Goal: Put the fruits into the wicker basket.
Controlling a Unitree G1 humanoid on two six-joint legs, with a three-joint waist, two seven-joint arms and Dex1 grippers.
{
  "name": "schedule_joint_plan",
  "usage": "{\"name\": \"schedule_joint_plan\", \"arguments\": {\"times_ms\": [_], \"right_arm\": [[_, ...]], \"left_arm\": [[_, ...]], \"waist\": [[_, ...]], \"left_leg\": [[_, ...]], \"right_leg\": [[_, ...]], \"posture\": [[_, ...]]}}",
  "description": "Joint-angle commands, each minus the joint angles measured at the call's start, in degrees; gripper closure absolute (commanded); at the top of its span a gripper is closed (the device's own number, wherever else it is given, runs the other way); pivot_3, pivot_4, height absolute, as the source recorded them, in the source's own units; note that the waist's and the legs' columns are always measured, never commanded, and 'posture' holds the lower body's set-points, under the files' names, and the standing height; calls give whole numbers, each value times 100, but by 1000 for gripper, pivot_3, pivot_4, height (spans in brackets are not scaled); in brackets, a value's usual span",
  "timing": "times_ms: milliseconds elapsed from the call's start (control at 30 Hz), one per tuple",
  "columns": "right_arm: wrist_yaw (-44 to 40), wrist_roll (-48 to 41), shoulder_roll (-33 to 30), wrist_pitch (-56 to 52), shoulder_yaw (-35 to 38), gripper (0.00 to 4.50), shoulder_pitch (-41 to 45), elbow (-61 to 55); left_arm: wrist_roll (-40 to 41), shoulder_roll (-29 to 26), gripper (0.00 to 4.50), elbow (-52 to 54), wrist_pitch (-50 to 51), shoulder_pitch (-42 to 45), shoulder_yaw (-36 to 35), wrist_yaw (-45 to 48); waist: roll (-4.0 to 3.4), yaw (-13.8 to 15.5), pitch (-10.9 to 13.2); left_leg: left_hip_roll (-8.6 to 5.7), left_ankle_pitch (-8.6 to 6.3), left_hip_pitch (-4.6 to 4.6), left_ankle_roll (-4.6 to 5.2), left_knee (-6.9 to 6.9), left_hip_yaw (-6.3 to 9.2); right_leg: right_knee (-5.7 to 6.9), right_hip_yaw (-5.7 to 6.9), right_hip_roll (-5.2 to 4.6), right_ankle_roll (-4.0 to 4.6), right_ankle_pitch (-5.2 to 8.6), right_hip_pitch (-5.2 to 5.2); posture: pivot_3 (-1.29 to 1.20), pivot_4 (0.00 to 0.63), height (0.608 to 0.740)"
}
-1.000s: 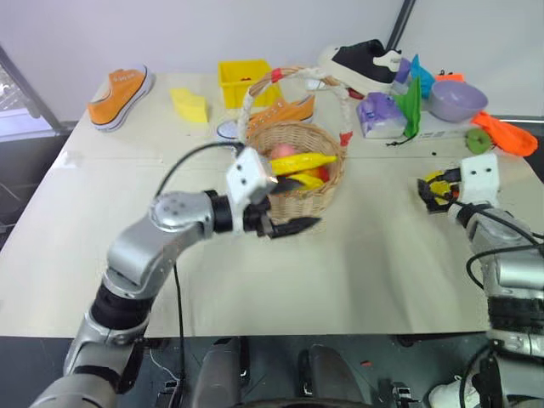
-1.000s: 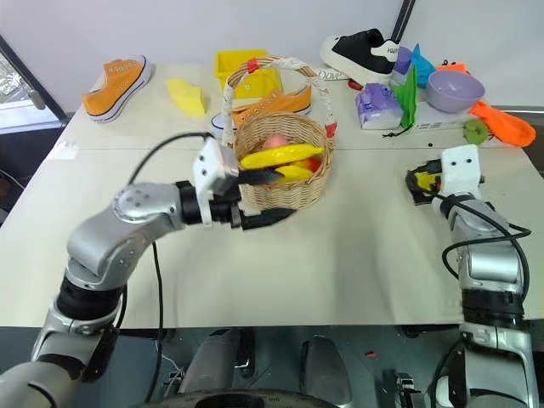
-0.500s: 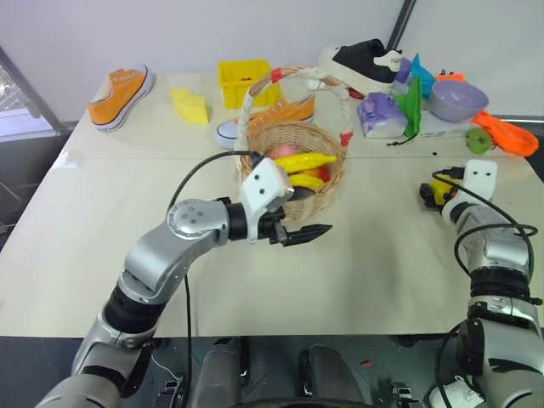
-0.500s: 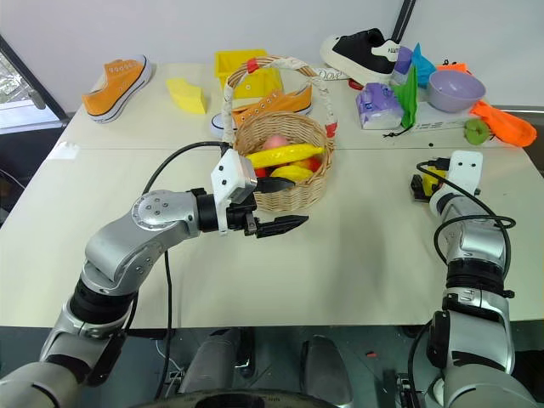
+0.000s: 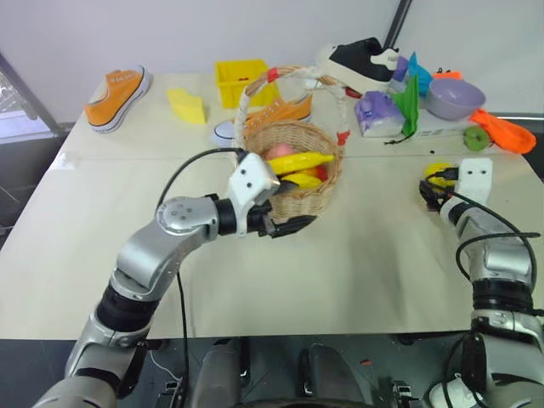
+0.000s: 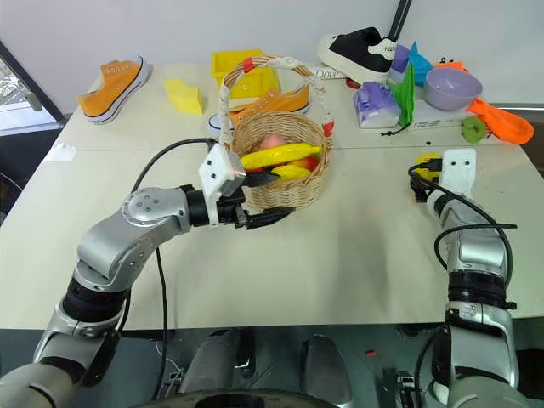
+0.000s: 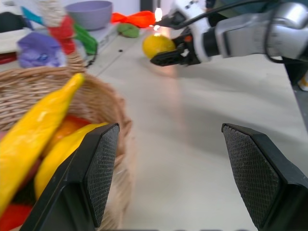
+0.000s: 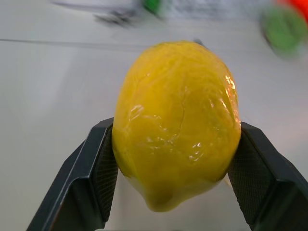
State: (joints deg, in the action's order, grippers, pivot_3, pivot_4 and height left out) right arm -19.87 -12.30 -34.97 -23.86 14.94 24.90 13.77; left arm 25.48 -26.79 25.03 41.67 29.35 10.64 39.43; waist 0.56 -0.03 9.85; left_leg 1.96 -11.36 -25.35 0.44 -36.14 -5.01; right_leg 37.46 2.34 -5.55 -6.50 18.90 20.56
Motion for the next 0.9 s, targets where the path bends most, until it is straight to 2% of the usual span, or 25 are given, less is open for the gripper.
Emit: {"name": "schedule_joint_plan", "arguments": {"times_ms": [33,167,267,467,600,733,900], "right_arm": [[-1483,-1122,-265,-290,-324,1317,-287,-2325],[-1948,-1949,-333,-993,-621,1317,-309,-3666],[-1655,-1817,-112,-1443,-1236,1317,121,-3913],[-387,-743,934,-1782,-2163,1317,1264,-2919],[-312,-493,1160,-1634,-2205,1317,1456,-2547],[-713,-627,966,-1554,-2116,26,1293,-2888],[-1521,-1084,432,-1128,-1569,26,750,-3622]], "left_arm": [[-154,-441,840,-175,-384,-352,-548,125],[-75,-765,840,-599,-751,-742,-1139,293],[-135,-961,840,-818,-999,-927,-1382,400],[-71,-952,840,-781,-1073,-976,-1514,363],[-59,-918,840,-644,-1075,-1051,-1512,347],[-38,-912,840,-575,-1059,-1105,-1531,327],[-46,-922,840,-595,-1096,-1197,-1565,335]], "waist": [[-6,-78,2],[-5,-72,3],[-1,-72,4],[3,-73,2],[3,-57,3],[3,-72,3],[4,-59,3]], "left_leg": [[1,0,-1,0,5,1],[20,-11,3,15,6,5],[18,-12,2,16,-2,5],[11,-12,-10,13,2,6],[6,-8,-19,8,8,4],[-1,-10,-37,14,7,-5],[0,-13,-36,20,5,-4]], "right_leg": [[1,0,1,0,0,4],[2,3,12,1,0,0],[2,4,-4,5,-2,0],[2,1,-24,10,-3,16],[2,4,-25,10,-3,23],[3,6,-26,7,-4,40],[7,7,-13,6,-3,40]], "posture": [[0,150,733],[0,150,733],[0,150,733],[0,150,733],[0,150,733],[0,150,733],[0,150,733]]}}
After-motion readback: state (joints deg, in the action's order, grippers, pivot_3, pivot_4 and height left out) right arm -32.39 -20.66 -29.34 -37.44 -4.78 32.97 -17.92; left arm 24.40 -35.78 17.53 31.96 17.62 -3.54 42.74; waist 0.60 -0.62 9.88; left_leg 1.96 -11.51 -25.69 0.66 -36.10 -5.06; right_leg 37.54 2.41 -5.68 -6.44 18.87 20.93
